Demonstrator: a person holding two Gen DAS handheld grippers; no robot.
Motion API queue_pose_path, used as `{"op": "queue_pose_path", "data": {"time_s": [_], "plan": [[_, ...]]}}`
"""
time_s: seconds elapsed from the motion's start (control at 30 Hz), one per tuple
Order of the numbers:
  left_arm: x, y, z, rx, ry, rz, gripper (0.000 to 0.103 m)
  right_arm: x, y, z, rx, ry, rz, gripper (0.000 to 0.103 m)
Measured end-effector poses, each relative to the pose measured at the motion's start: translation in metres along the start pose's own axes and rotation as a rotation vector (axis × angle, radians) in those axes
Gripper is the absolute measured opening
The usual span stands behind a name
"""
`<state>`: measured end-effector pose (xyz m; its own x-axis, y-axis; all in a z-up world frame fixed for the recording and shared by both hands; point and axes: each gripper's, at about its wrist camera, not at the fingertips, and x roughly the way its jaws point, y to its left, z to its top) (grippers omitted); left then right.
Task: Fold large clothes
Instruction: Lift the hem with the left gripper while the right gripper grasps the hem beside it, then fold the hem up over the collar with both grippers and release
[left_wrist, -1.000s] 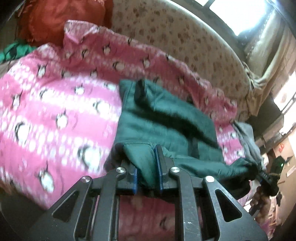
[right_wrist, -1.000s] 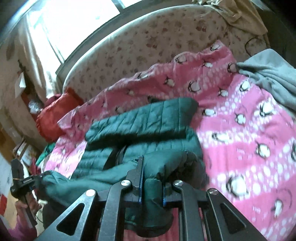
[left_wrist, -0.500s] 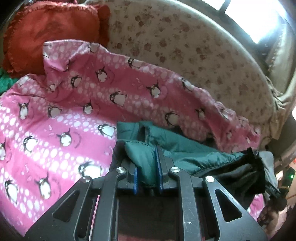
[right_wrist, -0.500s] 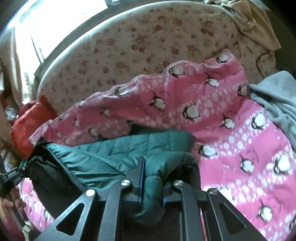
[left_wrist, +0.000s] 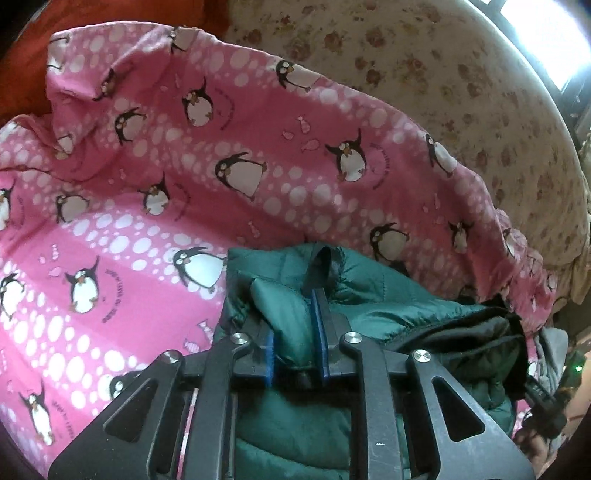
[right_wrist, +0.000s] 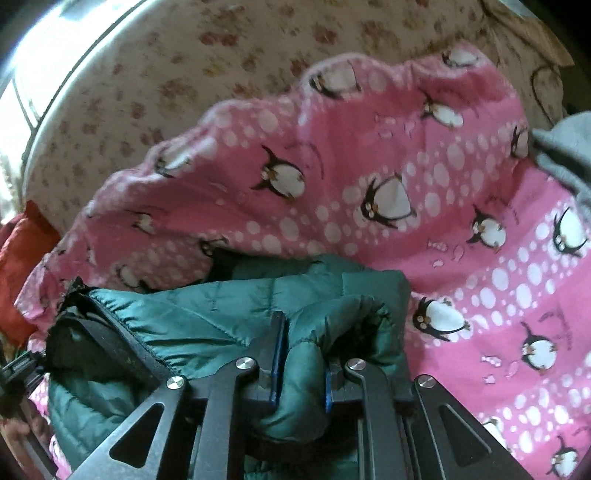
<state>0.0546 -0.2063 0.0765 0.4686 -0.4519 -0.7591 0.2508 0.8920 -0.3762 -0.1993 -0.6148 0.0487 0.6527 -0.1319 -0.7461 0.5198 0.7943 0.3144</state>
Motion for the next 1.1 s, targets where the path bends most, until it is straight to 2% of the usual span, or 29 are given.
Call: {"op": "queue_pose_path", "data": {"time_s": [0.1, 0.33, 0.43, 0.47, 0.5, 0.57, 0.67, 0.73, 0.8, 0.83, 0.97, 1.1], "plan": [[0.000, -0.004, 0.005, 0.023, 0.016, -0.002, 0.020, 0.007, -0.001, 0.001, 0.016, -0.008, 0.006, 0.019], [-0.030, -0.001, 0.016, 0.019, 0.022, -0.092, 0.031, -0.014, -0.009, 0.008, 0.094, -0.069, 0.107, 0.031], [-0.045, -0.007, 0.014, 0.049, -0.003, -0.098, 0.050, -0.033, 0.000, 0.008, 0.075, -0.096, 0.125, 0.035], [-0.052, -0.009, 0.013, 0.063, -0.038, -0.081, 0.063, -0.040, 0.003, 0.008, 0.063, -0.109, 0.125, 0.035], [-0.058, -0.009, 0.013, 0.067, -0.076, -0.065, 0.071, -0.045, 0.006, 0.008, 0.053, -0.123, 0.127, 0.036], [-0.067, -0.009, 0.013, 0.063, -0.123, -0.054, 0.073, -0.052, 0.007, 0.012, 0.049, -0.134, 0.134, 0.037], [-0.070, -0.014, 0.009, 0.084, -0.112, -0.064, 0.073, -0.057, 0.008, 0.017, 0.063, -0.147, 0.151, 0.048], [-0.071, -0.019, 0.001, 0.109, -0.123, -0.051, 0.073, -0.067, 0.010, 0.018, 0.069, -0.192, 0.147, 0.059], [-0.068, -0.024, -0.009, 0.149, -0.129, -0.027, 0.073, -0.080, 0.015, 0.015, 0.063, -0.247, 0.125, 0.061], [-0.064, -0.028, -0.015, 0.170, -0.125, -0.016, 0.073, -0.081, 0.021, 0.014, 0.044, -0.248, 0.127, 0.061], [-0.036, -0.040, -0.034, 0.238, -0.085, 0.064, 0.073, -0.061, 0.066, 0.006, -0.154, -0.145, 0.086, 0.061], [-0.003, -0.046, -0.037, 0.271, -0.042, 0.171, 0.073, -0.022, 0.105, -0.009, -0.295, -0.056, 0.082, 0.061]]}}
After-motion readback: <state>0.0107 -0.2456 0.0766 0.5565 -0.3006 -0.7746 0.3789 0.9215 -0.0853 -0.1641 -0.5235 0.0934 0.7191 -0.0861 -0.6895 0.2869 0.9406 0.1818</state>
